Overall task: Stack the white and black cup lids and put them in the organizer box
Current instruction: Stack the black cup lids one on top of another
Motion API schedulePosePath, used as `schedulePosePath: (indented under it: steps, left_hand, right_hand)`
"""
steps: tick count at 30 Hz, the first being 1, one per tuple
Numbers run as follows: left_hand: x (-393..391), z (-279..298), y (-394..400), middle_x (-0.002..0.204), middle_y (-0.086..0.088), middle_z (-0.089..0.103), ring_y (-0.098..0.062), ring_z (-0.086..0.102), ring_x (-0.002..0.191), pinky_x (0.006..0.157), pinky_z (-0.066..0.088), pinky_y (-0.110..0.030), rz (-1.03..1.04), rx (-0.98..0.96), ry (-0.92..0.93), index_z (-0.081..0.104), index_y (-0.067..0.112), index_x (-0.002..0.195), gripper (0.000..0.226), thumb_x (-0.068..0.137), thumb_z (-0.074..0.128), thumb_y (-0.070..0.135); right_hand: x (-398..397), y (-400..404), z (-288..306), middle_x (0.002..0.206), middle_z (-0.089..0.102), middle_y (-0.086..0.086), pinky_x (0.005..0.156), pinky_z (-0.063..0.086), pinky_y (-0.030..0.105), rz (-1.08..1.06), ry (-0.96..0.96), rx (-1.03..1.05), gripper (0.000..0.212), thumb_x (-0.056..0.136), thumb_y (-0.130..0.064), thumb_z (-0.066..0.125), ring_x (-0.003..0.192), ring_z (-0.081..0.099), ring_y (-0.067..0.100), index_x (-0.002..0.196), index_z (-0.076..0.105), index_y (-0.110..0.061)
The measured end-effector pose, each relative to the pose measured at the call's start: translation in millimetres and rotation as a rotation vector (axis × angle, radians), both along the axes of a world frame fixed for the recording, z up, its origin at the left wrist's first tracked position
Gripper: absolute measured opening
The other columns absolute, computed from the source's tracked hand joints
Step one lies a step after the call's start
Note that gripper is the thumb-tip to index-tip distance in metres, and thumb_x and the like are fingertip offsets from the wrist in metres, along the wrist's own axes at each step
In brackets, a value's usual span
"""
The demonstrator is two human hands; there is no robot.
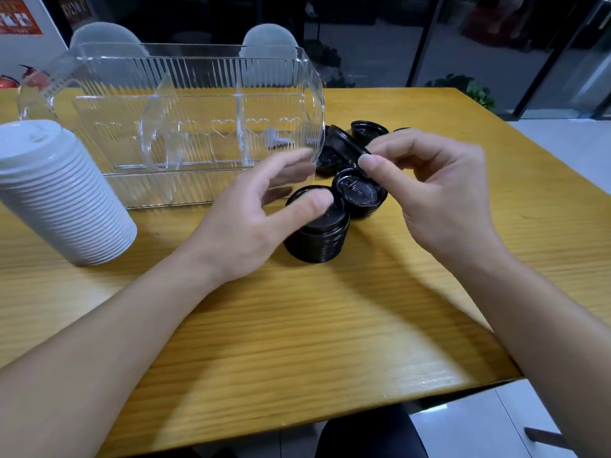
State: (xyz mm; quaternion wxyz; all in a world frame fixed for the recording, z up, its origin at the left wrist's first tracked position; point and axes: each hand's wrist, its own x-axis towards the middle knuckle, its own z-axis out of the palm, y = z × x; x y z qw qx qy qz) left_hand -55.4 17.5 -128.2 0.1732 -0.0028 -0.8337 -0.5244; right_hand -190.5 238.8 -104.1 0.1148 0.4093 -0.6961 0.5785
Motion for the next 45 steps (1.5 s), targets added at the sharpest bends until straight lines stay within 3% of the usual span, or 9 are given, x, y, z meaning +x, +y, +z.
schedulePosePath:
  steps: [4,7,12,18,24,29,33,40,45]
  left_hand:
    - [0,6,3,0.161,0.008,0.067,-0.008,0.058,0.155,0.130,0.046,-0.040,-0.025,0.077,0.112,0.055,0.017,0.166,0.051,0.119,0.059,0.036]
    - [0,9,6,0.143,0.018,0.073,-0.004,0.065,0.142,0.120,0.052,-0.030,-0.042,0.136,0.164,0.061,0.017,0.151,0.038,0.117,0.050,0.030]
    - [-3,11,-1,0.129,0.005,0.074,-0.017,0.069,0.130,0.124,0.053,-0.053,-0.017,0.286,0.215,0.057,0.002,0.145,0.033,0.117,0.058,0.019]
    - [-1,13,1,0.132,-0.010,0.075,-0.019,0.075,0.121,0.107,0.060,-0.039,0.007,0.342,0.219,0.047,-0.001,0.154,0.066,0.100,0.080,0.016]
    - [-2,10,-5,0.147,-0.008,0.070,-0.019,0.071,0.134,0.113,0.057,-0.038,0.054,0.179,0.233,0.055,0.011,0.155,0.069,0.095,0.089,0.007]
    - [-3,3,-9,0.157,-0.006,0.066,-0.029,0.064,0.148,0.124,0.052,-0.056,0.030,-0.016,0.194,0.060,0.018,0.160,0.074,0.094,0.092,0.007]
    - [-2,3,-6,0.154,0.000,0.068,-0.028,0.062,0.150,0.126,0.051,-0.053,0.001,-0.055,0.208,0.056,0.024,0.164,0.084,0.091,0.097,0.017]
    - [-1,4,-7,0.151,0.002,0.073,-0.024,0.065,0.148,0.126,0.051,-0.050,0.018,-0.090,0.197,0.046,0.017,0.171,0.105,0.083,0.104,0.026]
    - [-2,0,-10,0.158,0.014,0.065,-0.010,0.056,0.155,0.128,0.049,-0.049,-0.003,-0.114,0.042,0.036,0.037,0.176,0.126,0.073,0.106,0.051]
  right_hand:
    - [16,-19,10,0.099,0.082,0.007,0.081,0.059,0.041,0.101,0.103,-0.062,0.005,0.098,-0.008,0.087,0.094,0.078,0.028,0.095,0.082,-0.008]
    - [24,-37,10,0.096,0.081,0.009,0.082,0.059,0.039,0.120,0.206,-0.047,0.010,0.097,-0.007,0.088,0.092,0.077,0.027,0.091,0.082,-0.002]
    - [26,-49,3,0.097,0.081,0.007,0.087,0.059,0.039,0.114,0.251,-0.048,0.011,0.097,-0.007,0.088,0.096,0.077,0.022,0.089,0.081,-0.002]
    - [28,-39,-10,0.106,0.081,0.003,0.094,0.060,0.041,0.092,0.275,0.029,0.010,0.098,-0.011,0.089,0.105,0.078,0.013,0.098,0.084,-0.003]
    - [14,-20,0,0.115,0.081,0.004,0.099,0.059,0.046,-0.011,0.277,0.038,0.011,0.108,-0.010,0.074,0.114,0.076,0.018,0.111,0.082,-0.003]
    - [8,-14,5,0.135,0.076,0.002,0.109,0.055,0.050,0.073,0.114,0.099,0.041,0.104,-0.023,0.081,0.128,0.071,0.024,0.141,0.071,-0.008]
    - [12,-14,5,0.151,0.070,-0.003,0.121,0.050,0.046,0.213,0.075,0.211,0.069,0.094,-0.022,0.091,0.145,0.063,0.018,0.155,0.061,-0.010]
    - [6,-16,4,0.143,0.075,-0.002,0.120,0.052,0.045,0.278,-0.009,0.219,0.064,0.090,-0.020,0.094,0.137,0.069,0.018,0.148,0.067,-0.010]
    - [1,-14,2,0.138,0.077,-0.001,0.117,0.056,0.043,0.236,-0.082,0.186,0.056,0.095,-0.019,0.090,0.131,0.073,0.015,0.146,0.069,-0.011]
